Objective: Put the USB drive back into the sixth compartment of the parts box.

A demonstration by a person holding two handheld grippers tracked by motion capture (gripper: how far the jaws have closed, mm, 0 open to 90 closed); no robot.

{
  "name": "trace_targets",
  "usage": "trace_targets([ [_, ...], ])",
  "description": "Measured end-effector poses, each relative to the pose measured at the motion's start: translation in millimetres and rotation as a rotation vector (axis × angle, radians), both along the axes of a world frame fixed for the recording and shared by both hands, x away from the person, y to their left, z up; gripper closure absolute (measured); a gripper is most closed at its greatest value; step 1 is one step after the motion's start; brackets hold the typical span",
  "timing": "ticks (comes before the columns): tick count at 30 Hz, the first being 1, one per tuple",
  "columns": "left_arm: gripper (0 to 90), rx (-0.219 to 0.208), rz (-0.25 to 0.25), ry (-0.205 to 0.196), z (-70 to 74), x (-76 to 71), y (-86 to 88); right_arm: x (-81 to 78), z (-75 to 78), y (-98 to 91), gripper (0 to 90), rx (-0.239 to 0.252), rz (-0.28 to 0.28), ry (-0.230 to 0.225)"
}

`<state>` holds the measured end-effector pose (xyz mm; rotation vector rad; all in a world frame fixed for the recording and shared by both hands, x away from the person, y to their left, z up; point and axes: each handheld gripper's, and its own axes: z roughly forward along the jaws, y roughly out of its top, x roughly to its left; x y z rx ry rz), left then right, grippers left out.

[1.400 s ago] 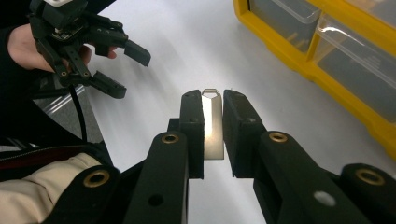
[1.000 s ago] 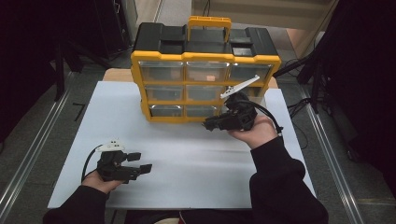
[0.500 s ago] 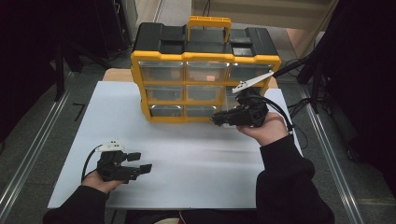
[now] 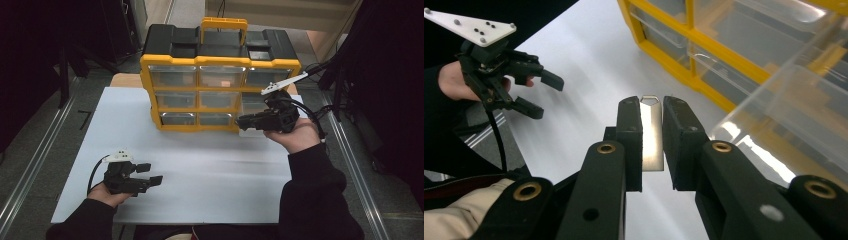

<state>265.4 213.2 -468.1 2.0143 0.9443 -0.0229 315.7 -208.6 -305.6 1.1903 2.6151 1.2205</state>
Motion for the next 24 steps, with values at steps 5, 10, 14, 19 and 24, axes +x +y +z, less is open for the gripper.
trace_targets([
  [5,26.8,0.000,0.001,-0.001,-0.1,0.1,0.1,-1.0,4.3,-9.8,76.3,0.010,-0.025,-0.005],
  [10,26.8,0.002,0.004,0.000,-0.2,0.1,-0.4,-1.6,7.7,-20.1,76.3,0.015,-0.052,-0.014],
  [14,26.8,0.000,0.001,0.000,-0.1,0.0,-0.1,0.1,7.0,-27.4,76.3,0.009,-0.075,-0.018],
  [19,26.8,0.000,0.001,0.000,-0.1,0.1,0.0,1.4,6.9,-35.6,76.3,0.013,-0.104,-0.013],
  [24,26.8,0.003,0.002,-0.001,-0.2,0.0,-0.2,2.5,6.4,-41.9,76.3,0.009,-0.128,-0.021],
])
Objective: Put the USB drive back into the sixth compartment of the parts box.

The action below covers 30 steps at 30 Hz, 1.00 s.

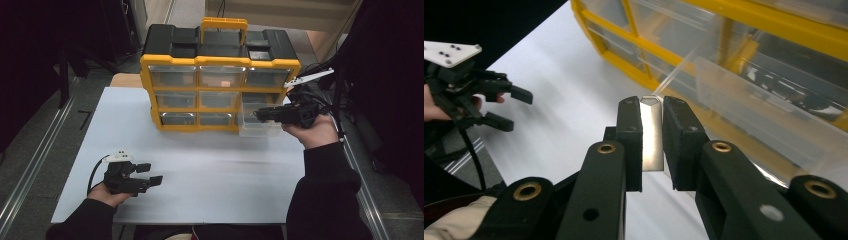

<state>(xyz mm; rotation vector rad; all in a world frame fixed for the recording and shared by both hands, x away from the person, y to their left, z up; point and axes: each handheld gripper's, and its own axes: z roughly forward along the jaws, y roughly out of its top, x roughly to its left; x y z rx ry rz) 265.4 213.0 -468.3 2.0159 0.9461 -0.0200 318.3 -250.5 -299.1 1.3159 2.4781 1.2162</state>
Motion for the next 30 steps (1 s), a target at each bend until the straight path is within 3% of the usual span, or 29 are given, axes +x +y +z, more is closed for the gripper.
trace_targets([
  [21,26.8,-0.003,0.016,-0.001,-0.5,0.8,1.9,17.3,-19.6,-5.3,76.0,-0.035,-0.128,0.003],
  [30,26.8,0.008,0.018,0.001,-0.3,-1.3,3.4,23.9,-26.5,-2.0,75.9,-0.050,-0.150,0.003],
])
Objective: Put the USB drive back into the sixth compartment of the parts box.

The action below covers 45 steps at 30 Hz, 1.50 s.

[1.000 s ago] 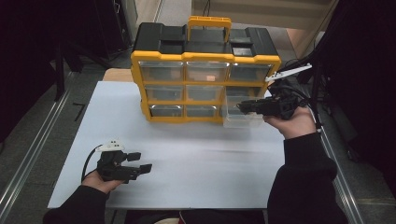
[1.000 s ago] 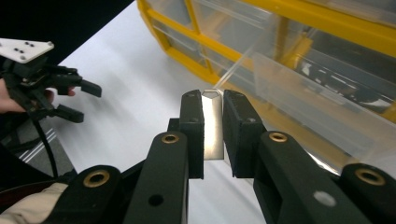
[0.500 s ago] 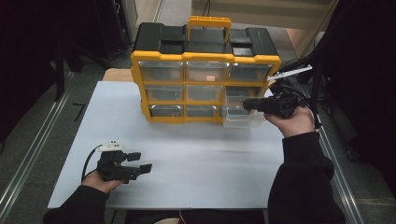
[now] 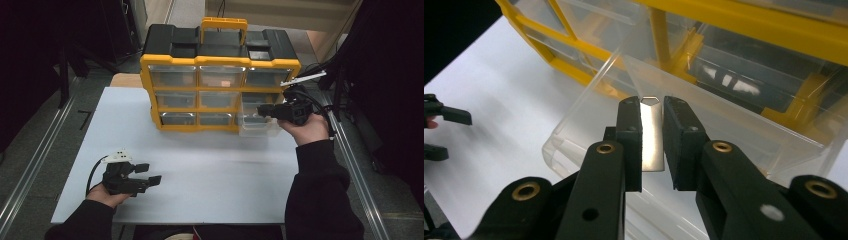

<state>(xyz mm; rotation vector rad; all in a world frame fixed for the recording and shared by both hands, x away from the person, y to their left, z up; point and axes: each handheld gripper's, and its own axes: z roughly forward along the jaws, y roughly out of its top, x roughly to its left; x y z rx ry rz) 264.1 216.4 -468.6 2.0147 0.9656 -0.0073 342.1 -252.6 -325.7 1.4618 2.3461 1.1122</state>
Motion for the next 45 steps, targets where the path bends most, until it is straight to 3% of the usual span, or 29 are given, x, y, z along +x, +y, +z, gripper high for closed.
trace_targets([
  [7,26.8,0.000,0.003,0.002,-1.4,2.5,-1.5,4.6,-7.7,2.8,75.2,-0.030,-0.007,0.017],
  [9,26.8,0.000,-0.003,0.005,-2.1,2.7,-1.8,4.5,-7.4,2.7,66.6,-0.026,-0.007,-0.005],
  [19,26.8,-0.005,-0.012,0.001,-1.4,2.0,-1.4,-3.2,0.4,3.0,49.3,0.013,0.025,-0.032],
  [23,26.8,-0.004,-0.017,0.001,-1.0,0.8,-2.4,-11.4,7.9,6.8,42.5,0.039,0.056,-0.048],
  [32,26.8,-0.008,-0.014,0.000,-0.3,0.0,-2.1,-27.2,14.0,29.1,40.5,0.055,0.157,-0.046],
  [45,26.8,-0.008,-0.010,0.001,-0.2,0.0,-1.2,-46.3,7.5,53.8,29.9,0.080,0.239,-0.042],
])
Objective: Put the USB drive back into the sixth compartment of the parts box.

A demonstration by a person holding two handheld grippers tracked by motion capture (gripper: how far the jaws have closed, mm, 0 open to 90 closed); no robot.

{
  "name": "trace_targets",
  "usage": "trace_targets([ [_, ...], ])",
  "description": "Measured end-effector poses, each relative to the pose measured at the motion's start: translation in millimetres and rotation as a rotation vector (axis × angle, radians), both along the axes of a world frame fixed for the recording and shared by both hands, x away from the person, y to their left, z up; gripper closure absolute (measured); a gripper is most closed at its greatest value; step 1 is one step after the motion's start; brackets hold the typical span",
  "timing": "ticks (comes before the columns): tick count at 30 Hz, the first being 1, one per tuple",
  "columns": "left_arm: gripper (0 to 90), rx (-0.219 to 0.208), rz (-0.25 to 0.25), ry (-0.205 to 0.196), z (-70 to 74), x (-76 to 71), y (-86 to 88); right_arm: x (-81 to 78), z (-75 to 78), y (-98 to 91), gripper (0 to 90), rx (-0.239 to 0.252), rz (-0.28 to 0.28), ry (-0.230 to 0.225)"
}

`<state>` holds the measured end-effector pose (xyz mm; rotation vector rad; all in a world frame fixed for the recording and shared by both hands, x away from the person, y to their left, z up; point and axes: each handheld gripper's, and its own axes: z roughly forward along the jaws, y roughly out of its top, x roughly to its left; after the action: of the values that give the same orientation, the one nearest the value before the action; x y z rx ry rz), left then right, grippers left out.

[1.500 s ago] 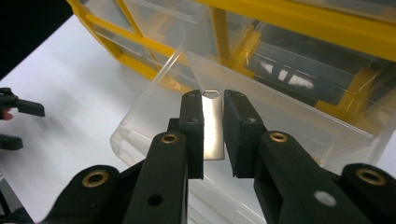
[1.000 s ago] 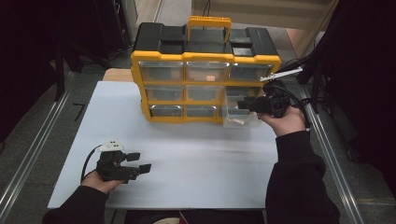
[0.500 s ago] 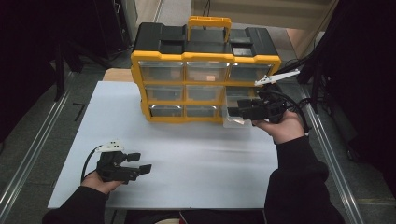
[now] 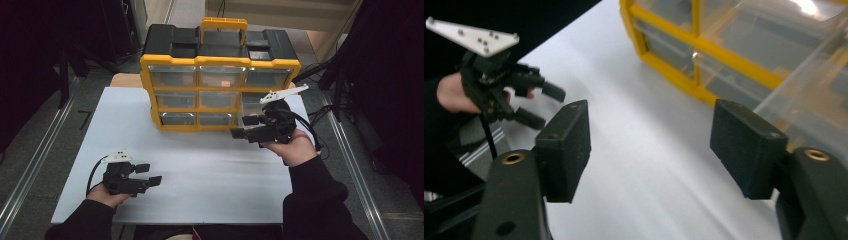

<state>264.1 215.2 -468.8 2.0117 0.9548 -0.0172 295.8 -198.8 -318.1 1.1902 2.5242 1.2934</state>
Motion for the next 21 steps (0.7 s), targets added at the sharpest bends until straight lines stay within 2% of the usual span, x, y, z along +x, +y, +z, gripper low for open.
trace_targets([
  [6,26.8,-0.001,0.000,-0.002,0.2,-0.3,-0.2,-7.6,-8.3,6.5,28.4,-0.009,0.017,0.022],
  [12,26.8,-0.002,-0.005,0.000,0.5,-0.4,0.2,-15.7,-19.4,13.8,28.4,-0.037,0.044,-0.012],
  [19,26.8,-0.004,-0.001,-0.003,0.5,-0.7,0.1,-18.3,-42.8,14.3,28.4,-0.055,0.054,0.000],
  [21,26.8,-0.003,0.000,-0.005,0.5,-0.8,0.2,-19.6,-49.4,12.6,28.2,-0.049,0.051,-0.023],
])
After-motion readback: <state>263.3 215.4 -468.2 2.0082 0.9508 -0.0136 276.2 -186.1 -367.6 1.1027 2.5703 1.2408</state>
